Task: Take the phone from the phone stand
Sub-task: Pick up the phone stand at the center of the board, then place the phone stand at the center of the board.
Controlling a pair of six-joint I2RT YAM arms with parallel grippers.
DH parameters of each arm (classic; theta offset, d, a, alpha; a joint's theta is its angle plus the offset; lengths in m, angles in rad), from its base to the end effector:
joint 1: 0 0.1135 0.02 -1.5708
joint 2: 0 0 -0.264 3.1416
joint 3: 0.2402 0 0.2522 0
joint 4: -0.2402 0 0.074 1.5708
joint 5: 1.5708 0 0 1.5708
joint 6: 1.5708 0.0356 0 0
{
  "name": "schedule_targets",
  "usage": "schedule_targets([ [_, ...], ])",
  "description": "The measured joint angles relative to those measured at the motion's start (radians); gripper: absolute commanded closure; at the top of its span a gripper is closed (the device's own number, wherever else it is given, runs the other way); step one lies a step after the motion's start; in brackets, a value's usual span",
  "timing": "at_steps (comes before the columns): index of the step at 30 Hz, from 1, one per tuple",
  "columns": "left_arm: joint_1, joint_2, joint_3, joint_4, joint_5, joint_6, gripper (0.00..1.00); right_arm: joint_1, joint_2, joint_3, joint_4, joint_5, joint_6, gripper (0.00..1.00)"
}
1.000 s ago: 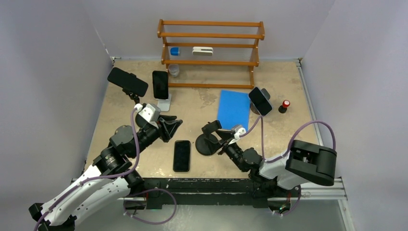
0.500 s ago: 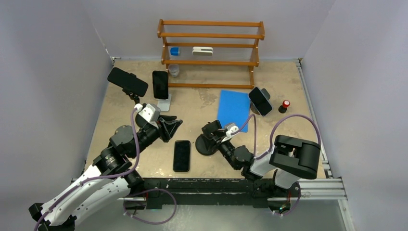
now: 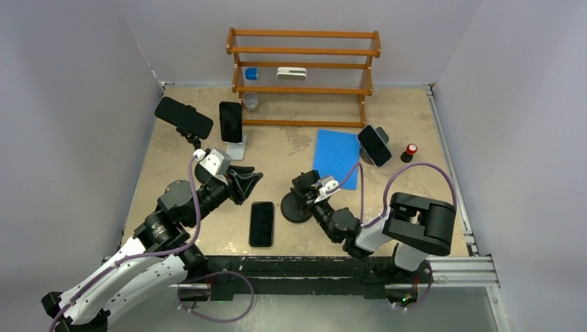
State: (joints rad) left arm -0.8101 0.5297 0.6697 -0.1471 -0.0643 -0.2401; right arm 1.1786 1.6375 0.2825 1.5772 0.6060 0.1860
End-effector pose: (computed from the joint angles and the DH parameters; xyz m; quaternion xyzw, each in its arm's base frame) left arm 0.0953 -0.0969 0.3397 0.1777 0.6870 -0.3333 0.6208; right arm 0.1141 0.2227 0.1732 -0.0788 0.6350 0.3255 0.6961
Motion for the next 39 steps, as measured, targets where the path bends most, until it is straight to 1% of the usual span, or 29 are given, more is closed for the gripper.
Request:
schedule_targets([
  [2, 0.000, -0.001, 0.000, 0.000, 0.001, 0.000, 0.71, 0.000, -0.002, 0.003, -0.002, 0.005, -0.016, 1.00],
  [6, 0.000, -0.004, 0.000, 0.000, 0.002, 0.000, 0.71, 0.001, -0.033, 0.004, -0.035, 0.007, -0.038, 1.00],
  [16, 0.000, -0.014, 0.000, -0.001, 0.004, 0.000, 0.71, 0.000, -0.228, 0.057, -0.194, 0.034, -0.094, 1.00],
  [22, 0.000, -0.023, 0.000, -0.004, 0.003, 0.000, 0.71, -0.008, -0.241, 0.149, -0.261, 0.035, -0.130, 1.00],
  [26, 0.000, -0.033, 0.000, -0.004, -0.004, -0.001, 0.71, -0.058, -0.203, 0.226, -0.277, 0.028, -0.142, 1.00],
  [28, 0.000, -0.038, 0.000, -0.004, -0.010, -0.001, 0.71, -0.114, -0.152, 0.301, -0.304, 0.019, -0.140, 1.00],
  [29, 0.000, -0.039, 0.000, -0.004, -0.012, -0.002, 0.71, -0.137, -0.144, 0.312, -0.309, 0.019, -0.137, 1.00],
  [32, 0.000, -0.039, 0.000, -0.005, -0.019, -0.002, 0.71, -0.213, -0.050, 0.418, -0.332, 0.013, -0.135, 1.00],
  [35, 0.000, -0.038, 0.000, -0.005, -0.020, -0.002, 0.71, -0.263, 0.064, 0.544, -0.369, 0.014, -0.134, 1.00],
  [39, 0.000, -0.037, 0.000, -0.005, -0.020, -0.002, 0.71, -0.301, 0.203, 0.679, -0.404, 0.013, -0.121, 1.00],
])
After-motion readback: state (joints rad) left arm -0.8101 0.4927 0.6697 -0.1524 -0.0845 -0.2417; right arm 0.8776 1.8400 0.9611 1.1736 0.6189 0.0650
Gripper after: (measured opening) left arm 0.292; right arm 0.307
